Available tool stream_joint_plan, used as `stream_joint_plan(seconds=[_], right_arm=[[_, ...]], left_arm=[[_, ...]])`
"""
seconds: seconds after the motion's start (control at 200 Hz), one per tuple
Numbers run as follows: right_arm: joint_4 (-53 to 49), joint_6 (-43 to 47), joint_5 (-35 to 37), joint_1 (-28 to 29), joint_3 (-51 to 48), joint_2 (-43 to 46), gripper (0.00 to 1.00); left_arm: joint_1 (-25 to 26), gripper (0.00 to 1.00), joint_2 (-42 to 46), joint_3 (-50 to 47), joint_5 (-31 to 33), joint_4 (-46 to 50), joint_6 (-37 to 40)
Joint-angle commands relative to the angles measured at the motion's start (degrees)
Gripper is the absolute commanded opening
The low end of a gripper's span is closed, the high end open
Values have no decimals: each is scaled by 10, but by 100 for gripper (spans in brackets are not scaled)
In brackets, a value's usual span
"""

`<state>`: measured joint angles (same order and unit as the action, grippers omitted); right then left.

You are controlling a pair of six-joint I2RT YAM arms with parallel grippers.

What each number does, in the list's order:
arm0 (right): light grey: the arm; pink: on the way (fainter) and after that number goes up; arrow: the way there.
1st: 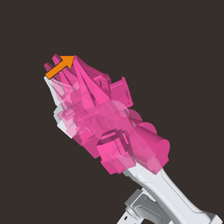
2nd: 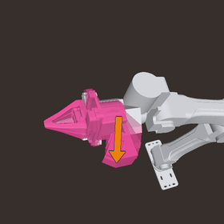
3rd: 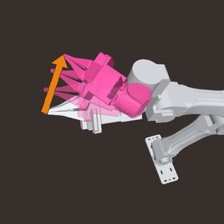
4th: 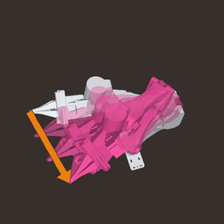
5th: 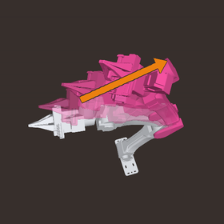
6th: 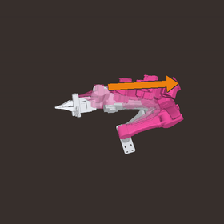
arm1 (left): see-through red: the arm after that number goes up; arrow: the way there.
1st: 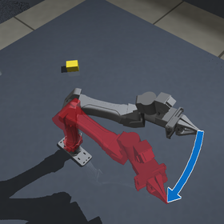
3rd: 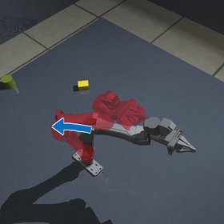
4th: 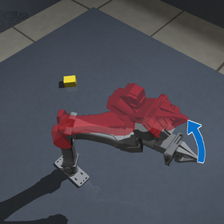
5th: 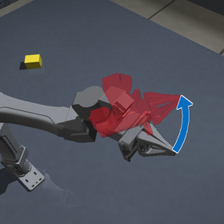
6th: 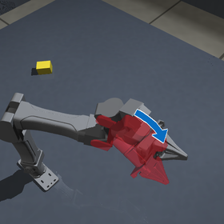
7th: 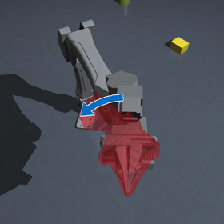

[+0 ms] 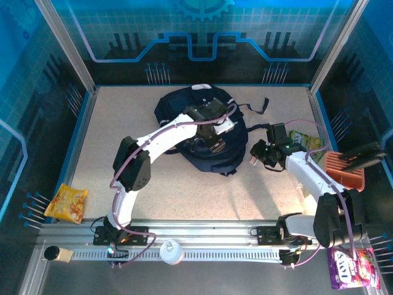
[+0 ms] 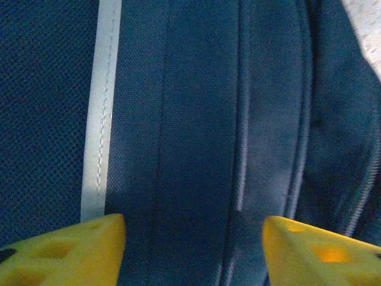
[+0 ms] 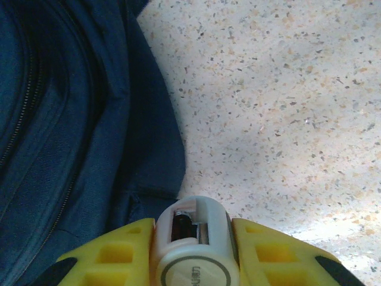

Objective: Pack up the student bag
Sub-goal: Open the student bag at the center of the table.

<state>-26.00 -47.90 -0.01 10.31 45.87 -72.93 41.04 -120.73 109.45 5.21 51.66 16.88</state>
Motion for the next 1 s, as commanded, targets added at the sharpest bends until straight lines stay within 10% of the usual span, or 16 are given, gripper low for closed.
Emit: stream_joint_plan(seconds=[0.0,0.645,0.996], right_arm=[[11,3,-12,-7,-2,16,25],[36,-21,-46,-8,-3,17,26],[165,-86,-144,12,42,-31,27]], left_arm=[[7,58,-21,32,52,48,14],[-26,1,-21,123,-3,77,-99],[-30,0,91,63,-94,-69,-168]])
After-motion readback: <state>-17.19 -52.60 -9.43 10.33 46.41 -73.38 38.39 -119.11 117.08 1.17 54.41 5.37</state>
